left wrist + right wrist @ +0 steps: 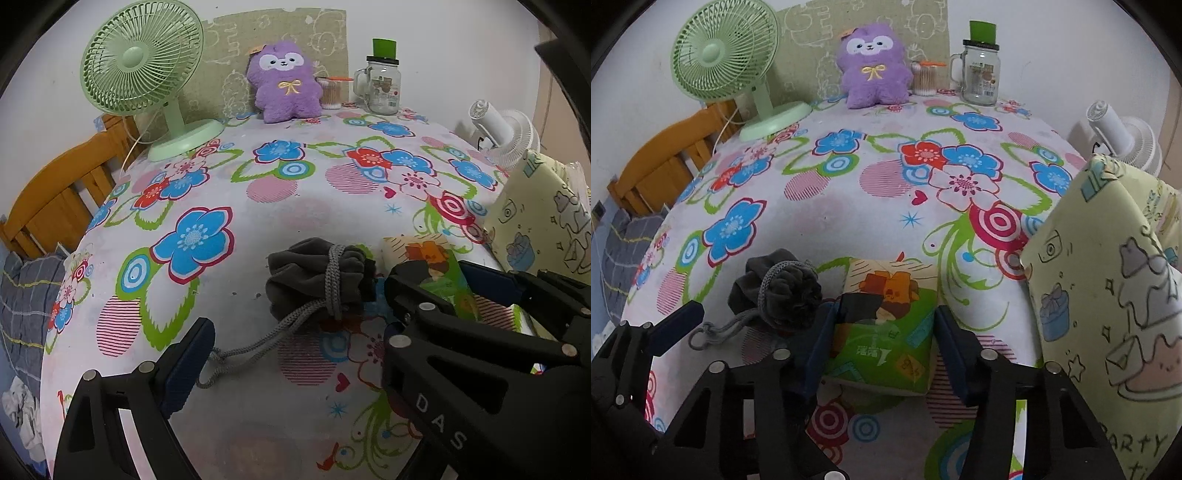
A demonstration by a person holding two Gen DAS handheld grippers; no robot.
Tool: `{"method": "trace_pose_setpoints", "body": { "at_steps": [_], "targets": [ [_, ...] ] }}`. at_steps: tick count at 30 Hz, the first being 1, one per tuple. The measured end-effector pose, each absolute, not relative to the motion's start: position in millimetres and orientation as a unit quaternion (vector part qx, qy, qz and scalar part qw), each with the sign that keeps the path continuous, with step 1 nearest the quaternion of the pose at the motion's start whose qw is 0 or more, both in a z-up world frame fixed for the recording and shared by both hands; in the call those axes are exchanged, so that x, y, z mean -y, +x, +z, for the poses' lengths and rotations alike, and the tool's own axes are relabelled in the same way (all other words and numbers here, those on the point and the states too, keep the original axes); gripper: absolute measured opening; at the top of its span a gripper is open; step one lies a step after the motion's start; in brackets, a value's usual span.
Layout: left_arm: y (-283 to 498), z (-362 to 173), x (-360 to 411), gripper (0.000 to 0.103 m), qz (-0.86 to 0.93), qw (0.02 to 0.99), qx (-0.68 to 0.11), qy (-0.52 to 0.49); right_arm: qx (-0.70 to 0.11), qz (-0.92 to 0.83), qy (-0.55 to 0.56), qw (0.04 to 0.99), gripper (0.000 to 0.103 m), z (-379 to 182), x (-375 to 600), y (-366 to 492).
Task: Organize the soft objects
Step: 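Move both tools toward the green tissue pack and gray drawstring pouch on the table, then grasp the gray drawstring pouch with the left tool while the right tool grasps the green tissue pack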
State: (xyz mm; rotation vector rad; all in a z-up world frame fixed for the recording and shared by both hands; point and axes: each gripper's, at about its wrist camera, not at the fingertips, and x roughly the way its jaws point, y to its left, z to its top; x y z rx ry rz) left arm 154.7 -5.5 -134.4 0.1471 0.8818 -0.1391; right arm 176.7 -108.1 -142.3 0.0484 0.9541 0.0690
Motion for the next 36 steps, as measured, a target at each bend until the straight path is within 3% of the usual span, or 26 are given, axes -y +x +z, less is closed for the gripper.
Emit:
{"method": "trace_pose_setpoints", "body": {
  "at_steps": [7,24,27,29,36],
  "targets": [
    [159.9,-131.1,5.7,0.094,-0.058,0.902,-0.422,0.065,-0.453,0.042,0.025,0.890,0.049,-137.2,110.0,178.4],
    [183.1,-129.9,12.8,0.091,-0.074,0.909,-0.407,0.056,-0.435,0.023,0.032,0.900,0.048,-129.0,120.3,191.0],
    [185.9,-133.1,13.7,0.082,-0.085,0.905,-0.415,0.049,-0.438,0.021,0.033,0.898,0.048,-132.1,121.5,193.5],
    [189.2,-136.6,13.4,0.063,-0.083,0.901,-0.424,0.046,-0.444,0.025,0.037,0.895,0.048,-134.8,121.8,194.4],
    [187.7,-137.4,9.1,0.057,-0.095,0.896,-0.434,0.027,-0.441,0.034,0.034,0.896,0.048,-134.2,116.2,192.2]
  ]
}}
